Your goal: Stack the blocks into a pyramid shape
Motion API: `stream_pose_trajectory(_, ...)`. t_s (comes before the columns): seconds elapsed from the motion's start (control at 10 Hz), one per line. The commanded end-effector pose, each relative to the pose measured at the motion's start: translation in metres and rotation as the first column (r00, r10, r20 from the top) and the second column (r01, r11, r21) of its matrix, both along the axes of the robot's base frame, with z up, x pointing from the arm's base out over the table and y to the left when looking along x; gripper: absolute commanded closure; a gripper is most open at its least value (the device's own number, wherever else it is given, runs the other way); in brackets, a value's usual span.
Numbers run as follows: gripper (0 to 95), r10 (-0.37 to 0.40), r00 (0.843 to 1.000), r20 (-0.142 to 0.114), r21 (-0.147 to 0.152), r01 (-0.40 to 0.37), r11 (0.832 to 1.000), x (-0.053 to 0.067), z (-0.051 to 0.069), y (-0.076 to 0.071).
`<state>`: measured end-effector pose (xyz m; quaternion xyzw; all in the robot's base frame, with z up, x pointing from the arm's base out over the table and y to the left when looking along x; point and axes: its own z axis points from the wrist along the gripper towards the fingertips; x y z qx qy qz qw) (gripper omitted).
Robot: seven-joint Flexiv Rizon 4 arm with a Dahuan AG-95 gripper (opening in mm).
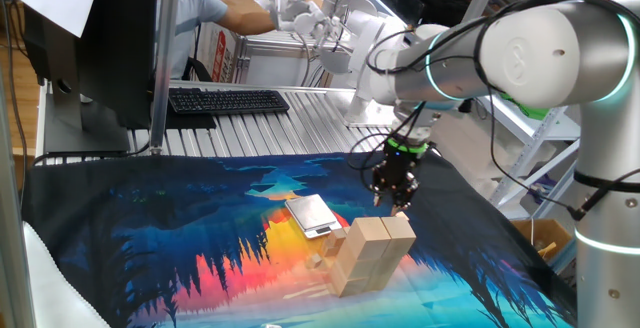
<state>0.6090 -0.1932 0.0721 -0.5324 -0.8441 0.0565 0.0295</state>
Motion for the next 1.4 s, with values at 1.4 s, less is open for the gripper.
stream_pose_trajectory(1.4,57.0,0.233,0.97,-0.071,0.061,-0.229,0.971,-0.0054,-0.0279,-0.0156)
